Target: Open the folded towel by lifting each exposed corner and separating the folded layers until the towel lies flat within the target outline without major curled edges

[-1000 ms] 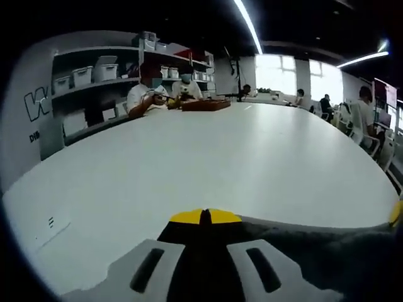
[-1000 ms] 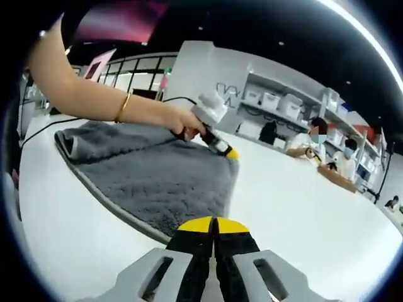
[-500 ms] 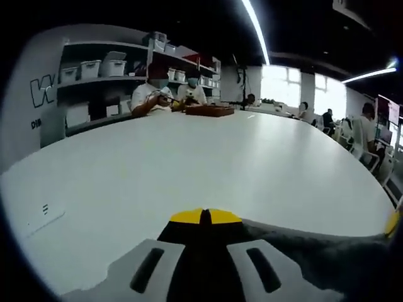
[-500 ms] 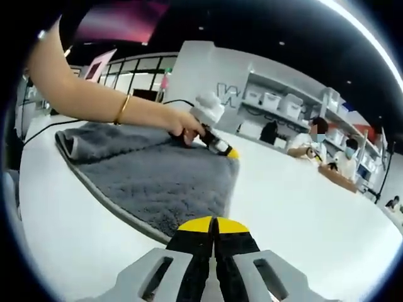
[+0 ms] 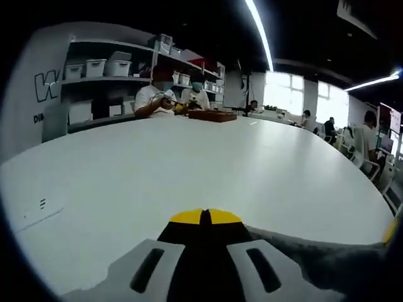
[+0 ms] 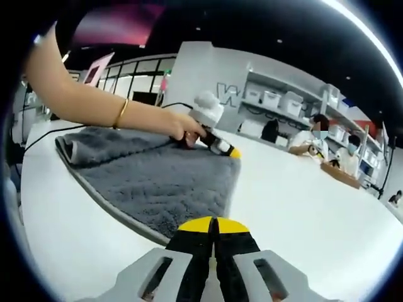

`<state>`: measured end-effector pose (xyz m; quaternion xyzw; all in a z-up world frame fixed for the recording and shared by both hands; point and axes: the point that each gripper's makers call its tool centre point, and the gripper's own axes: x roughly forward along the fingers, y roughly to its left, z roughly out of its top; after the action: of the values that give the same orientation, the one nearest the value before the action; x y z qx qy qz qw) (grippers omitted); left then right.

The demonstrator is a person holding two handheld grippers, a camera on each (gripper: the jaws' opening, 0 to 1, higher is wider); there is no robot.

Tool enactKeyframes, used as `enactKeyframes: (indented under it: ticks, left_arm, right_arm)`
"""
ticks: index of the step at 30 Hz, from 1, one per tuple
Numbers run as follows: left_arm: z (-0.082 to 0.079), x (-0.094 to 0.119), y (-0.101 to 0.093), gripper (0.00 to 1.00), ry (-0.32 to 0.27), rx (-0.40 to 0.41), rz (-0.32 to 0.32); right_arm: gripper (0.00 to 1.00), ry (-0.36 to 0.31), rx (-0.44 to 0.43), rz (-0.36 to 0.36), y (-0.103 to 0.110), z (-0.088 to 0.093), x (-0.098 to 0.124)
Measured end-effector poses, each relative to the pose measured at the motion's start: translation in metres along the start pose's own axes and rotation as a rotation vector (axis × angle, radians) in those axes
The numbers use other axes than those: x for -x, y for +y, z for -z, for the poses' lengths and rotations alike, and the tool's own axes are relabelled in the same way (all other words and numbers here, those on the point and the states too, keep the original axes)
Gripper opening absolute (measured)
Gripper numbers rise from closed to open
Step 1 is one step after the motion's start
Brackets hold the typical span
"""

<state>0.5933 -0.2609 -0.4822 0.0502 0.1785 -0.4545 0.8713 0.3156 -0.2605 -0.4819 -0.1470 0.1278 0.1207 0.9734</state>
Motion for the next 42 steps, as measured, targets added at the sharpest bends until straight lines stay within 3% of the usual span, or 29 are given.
enactKeyframes:
  ticks: [3,4,14,19,24,27,33,37,42]
  left_arm:
    - [-0.006,-0.004,-0.002,0.00,-0.034,-0.007,-0.005]
    - [-0.016,0.001,-0.007,0.01,-0.057,0.010,0.013]
    - [-0.045,0.031,-0.025,0.07,-0.115,0.017,0.064]
    - [-0.049,0.043,-0.020,0.13,-0.125,-0.020,0.020]
    - [-0.047,0.062,-0.025,0.15,-0.163,-0.001,0.028]
    - [-0.056,0.081,-0.021,0.14,-0.269,0.094,-0.015]
    - [-0.046,0.101,-0.022,0.17,-0.217,-0.025,-0.035]
    - [-0.044,0.120,-0.010,0.19,-0.209,-0.115,-0.107]
    - [-0.041,0.138,-0.010,0.21,-0.219,-0.139,-0.115]
  right_arm:
    - [0.00,0.001,-0.028,-0.012,-0.001,0.000,-0.004]
    - [0.00,0.003,-0.032,-0.011,-0.003,-0.001,-0.005]
    - [0.00,-0.005,0.000,0.001,-0.009,-0.012,-0.003]
    - [0.00,-0.015,0.006,-0.006,-0.009,-0.016,0.000]
    - [0.00,-0.033,0.018,-0.003,-0.010,-0.020,0.002]
    - [0.00,-0.027,0.024,-0.017,-0.007,-0.020,0.000]
    - [0.00,-0.043,0.046,-0.033,0.000,-0.030,-0.002]
    - [0.01,-0.046,0.062,-0.039,0.005,-0.035,-0.006]
    - [0.02,-0.049,0.077,-0.063,0.014,-0.040,-0.008]
